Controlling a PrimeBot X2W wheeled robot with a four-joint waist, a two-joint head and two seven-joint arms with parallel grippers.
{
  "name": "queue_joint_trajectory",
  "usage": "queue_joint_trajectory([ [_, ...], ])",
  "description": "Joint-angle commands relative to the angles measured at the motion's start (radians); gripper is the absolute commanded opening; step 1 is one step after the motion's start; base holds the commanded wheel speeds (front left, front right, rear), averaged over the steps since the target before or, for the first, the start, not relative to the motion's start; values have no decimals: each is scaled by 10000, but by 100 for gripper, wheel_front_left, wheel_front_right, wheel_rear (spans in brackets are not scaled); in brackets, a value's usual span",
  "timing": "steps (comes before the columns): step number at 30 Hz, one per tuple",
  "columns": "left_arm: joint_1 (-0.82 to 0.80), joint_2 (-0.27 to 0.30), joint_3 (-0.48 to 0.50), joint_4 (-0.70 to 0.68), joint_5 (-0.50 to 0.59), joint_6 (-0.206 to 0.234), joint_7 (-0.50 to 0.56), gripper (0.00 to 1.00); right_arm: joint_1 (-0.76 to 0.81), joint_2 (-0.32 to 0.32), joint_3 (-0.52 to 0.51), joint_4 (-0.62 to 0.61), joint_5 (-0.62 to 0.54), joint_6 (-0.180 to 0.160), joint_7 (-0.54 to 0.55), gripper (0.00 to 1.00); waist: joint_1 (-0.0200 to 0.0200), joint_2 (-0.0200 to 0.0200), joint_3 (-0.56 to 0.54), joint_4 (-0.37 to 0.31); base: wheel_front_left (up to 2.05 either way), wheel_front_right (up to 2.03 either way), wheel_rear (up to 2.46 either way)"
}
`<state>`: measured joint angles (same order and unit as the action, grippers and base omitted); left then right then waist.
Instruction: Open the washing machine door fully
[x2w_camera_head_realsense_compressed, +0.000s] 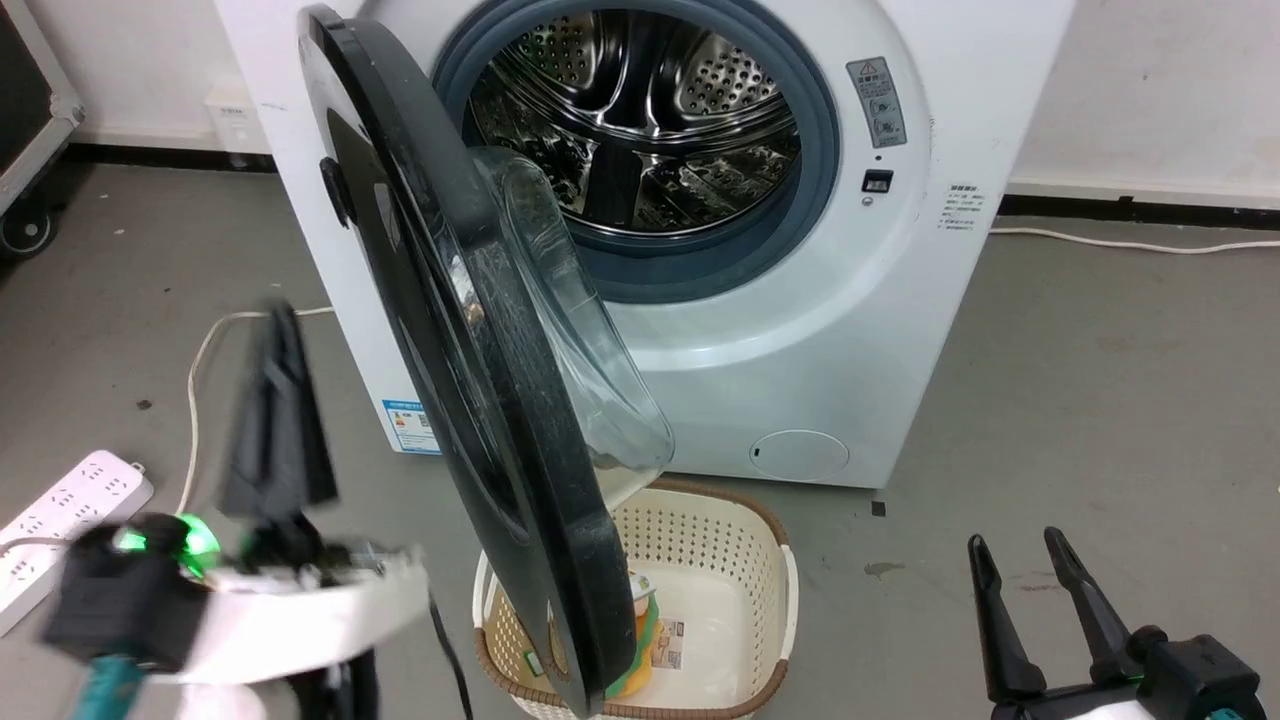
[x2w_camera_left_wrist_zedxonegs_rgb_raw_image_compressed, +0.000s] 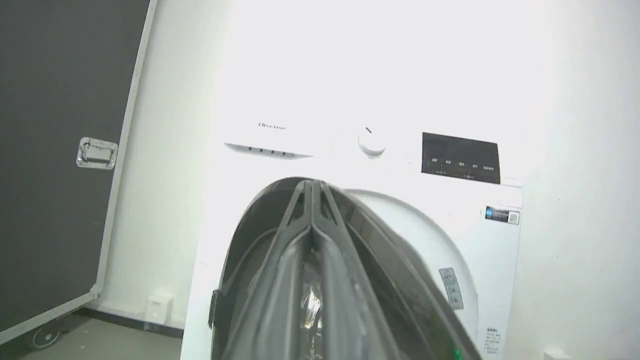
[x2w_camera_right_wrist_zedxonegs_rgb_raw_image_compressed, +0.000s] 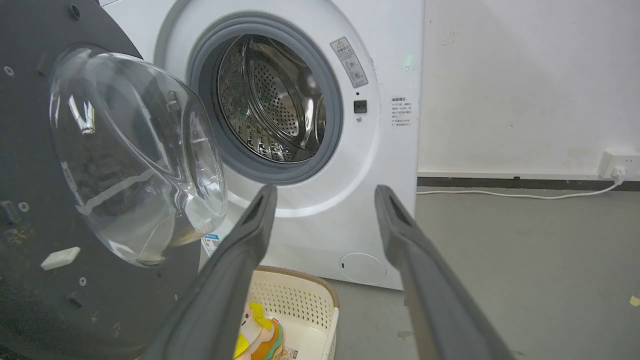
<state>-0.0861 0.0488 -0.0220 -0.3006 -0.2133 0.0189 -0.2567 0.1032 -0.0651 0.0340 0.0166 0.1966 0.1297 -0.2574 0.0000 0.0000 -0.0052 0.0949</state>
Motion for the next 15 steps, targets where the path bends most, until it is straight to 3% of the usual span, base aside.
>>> queue_joint_trajectory([
  [1,-258,14,-11,-328,16,75,-51,0,95,39,-8,1,-63,10,-43,100,0,0,6,4,0,0,0],
  [7,-723,14,-638,-1621,408,-108,-51,0,52,51,16,65,-56,10,-43,100,0,0,-23,-41,0,0,0],
  [15,-24,14,-2407,-1127,855,-667,-51,0,91,78,-6,128,48,10,-43,100,0,0,-63,-97,0,0,0],
])
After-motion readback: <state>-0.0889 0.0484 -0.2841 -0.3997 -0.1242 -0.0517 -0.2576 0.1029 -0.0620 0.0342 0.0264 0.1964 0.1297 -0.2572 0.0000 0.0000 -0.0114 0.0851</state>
